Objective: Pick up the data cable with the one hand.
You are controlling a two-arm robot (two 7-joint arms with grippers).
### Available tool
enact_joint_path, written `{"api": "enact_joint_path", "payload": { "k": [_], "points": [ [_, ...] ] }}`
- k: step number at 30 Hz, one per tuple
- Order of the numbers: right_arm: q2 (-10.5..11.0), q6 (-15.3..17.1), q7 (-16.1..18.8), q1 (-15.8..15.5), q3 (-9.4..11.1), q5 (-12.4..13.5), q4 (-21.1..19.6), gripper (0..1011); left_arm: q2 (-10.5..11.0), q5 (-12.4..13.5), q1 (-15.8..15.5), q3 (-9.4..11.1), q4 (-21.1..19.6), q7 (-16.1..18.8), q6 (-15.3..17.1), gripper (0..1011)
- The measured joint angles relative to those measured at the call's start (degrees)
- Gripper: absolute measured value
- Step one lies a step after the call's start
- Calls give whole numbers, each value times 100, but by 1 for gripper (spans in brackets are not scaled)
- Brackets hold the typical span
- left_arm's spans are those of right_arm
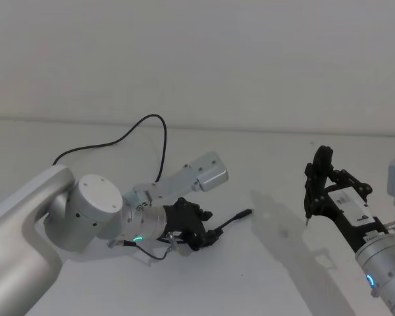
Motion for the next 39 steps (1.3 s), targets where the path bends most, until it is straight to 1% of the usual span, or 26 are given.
{"api": "enact_joint_path", "payload": {
  "k": [1,3,4,5,7,9,11,13,15,29,36,39],
  "points": [
    [0,0,0,0,0,0,0,268,0,0,0,0,0,0,0,430],
    [0,0,0,0,0,0,0,268,1,2,0,0,2,1,1,367],
    [0,0,0,0,0,0,0,268,1,3,0,0,2,1,2,355],
    [0,0,0,0,0,0,0,268,3,5,0,0,2,3,3,295],
    [0,0,0,0,0,0,0,268,4,6,0,0,3,5,4,258],
    [0,0,0,0,0,0,0,268,4,9,0,0,3,6,5,180],
    [0,0,0,0,0,0,0,268,4,9,0,0,3,6,6,145],
    [0,0,0,0,0,0,0,268,4,9,0,0,3,6,6,72],
    [0,0,0,0,0,0,0,268,4,9,0,0,3,6,6,42],
    [0,-2,0,-2,3,-3,-5,268,4,10,9,-8,-10,10,-17,42],
    [12,-58,23,-20,40,-25,-151,268,38,34,119,-78,-128,110,-283,42],
    [20,-93,40,-28,73,-29,-267,268,75,33,210,-152,-239,180,-527,42]
  ]
}}
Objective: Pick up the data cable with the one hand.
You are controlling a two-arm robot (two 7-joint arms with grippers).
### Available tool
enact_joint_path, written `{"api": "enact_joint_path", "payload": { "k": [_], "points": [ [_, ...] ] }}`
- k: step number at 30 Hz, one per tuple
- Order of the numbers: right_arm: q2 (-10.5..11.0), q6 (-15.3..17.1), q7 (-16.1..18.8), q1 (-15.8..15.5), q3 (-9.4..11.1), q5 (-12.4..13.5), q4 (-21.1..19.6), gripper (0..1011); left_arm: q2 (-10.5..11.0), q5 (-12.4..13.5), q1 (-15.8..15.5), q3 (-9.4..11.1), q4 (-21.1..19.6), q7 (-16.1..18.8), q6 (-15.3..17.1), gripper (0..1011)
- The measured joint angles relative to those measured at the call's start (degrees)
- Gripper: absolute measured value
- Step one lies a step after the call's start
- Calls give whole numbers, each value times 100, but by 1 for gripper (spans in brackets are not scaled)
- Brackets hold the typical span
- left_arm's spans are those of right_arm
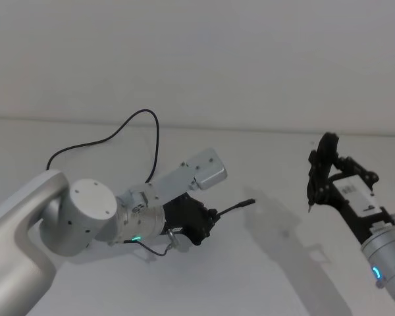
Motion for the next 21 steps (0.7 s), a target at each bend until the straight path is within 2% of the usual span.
{"api": "enact_joint_path", "payload": {
  "k": [3,9,21],
  "points": [
    [9,-23,16,-5,47,2,-170,268,31,-7,65,-59,-87,32,-162,42],
    [5,-35,79,-8,121,67,-488,268,172,-89,249,-232,-377,66,-748,42],
    [-74,2,191,9,193,247,-852,268,428,-290,440,-468,-780,15,-1437,42]
  ]
}}
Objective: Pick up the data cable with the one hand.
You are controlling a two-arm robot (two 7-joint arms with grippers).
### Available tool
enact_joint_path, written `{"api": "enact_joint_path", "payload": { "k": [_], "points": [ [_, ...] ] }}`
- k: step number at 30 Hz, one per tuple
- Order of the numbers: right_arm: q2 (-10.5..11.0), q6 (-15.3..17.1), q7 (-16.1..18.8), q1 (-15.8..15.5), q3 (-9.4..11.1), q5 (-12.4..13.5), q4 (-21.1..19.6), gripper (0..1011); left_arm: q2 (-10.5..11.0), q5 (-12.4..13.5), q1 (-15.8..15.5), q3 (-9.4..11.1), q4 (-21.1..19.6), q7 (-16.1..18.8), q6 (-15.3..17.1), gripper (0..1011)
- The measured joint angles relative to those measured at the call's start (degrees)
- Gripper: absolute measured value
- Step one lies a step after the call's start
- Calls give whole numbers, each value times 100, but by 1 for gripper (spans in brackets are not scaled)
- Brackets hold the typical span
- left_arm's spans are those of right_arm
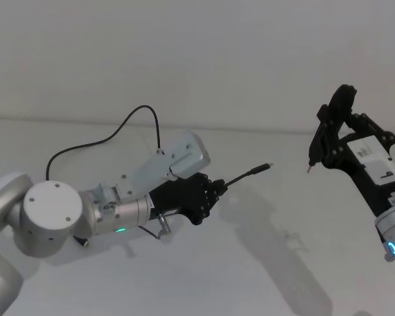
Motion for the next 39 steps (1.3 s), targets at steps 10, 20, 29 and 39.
{"api": "enact_joint_path", "payload": {
  "k": [10,20,29,39],
  "points": [
    [-112,10,93,66,14,124,-36,268,106,-86,72,-89,-162,-27,-261,42],
    [-243,-11,252,259,-14,234,105,268,152,-124,103,-127,-233,-38,-375,42],
    [-334,-19,352,401,-57,275,215,268,171,-139,115,-144,-262,-44,-421,42],
    [-418,-1,454,531,-108,286,308,268,180,-146,122,-153,-278,-47,-450,42]
  ]
}}
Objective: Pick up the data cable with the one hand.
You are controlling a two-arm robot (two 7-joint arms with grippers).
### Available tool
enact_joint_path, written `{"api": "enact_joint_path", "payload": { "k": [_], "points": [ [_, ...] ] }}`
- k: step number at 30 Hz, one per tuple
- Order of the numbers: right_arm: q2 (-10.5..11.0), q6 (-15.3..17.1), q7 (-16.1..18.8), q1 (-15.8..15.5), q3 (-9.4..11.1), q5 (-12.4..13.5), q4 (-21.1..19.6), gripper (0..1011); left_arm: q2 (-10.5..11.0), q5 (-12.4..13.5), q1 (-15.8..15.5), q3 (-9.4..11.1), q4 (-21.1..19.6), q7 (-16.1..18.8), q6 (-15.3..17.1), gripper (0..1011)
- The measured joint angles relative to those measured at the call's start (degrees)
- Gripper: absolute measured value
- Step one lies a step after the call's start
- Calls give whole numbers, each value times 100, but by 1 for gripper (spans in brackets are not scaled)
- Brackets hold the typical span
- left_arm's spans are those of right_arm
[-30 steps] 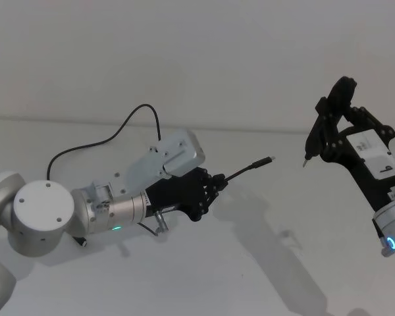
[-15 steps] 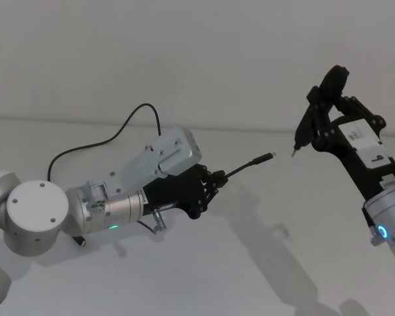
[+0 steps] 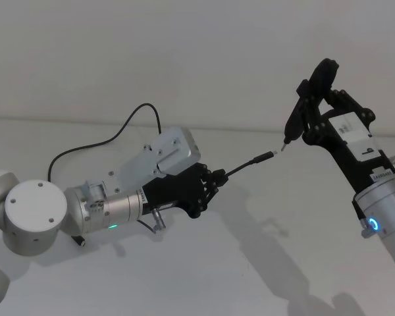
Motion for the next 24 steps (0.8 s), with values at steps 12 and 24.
{"api": "enact_joint_path", "payload": {
  "k": [12,24],
  "points": [
    [-60,37,69,103,-58,2,102,268,6,-6,5,-7,-7,1,-11,42],
    [-73,66,77,156,-82,-17,162,268,9,-7,5,-7,-10,1,-16,42]
  ]
}}
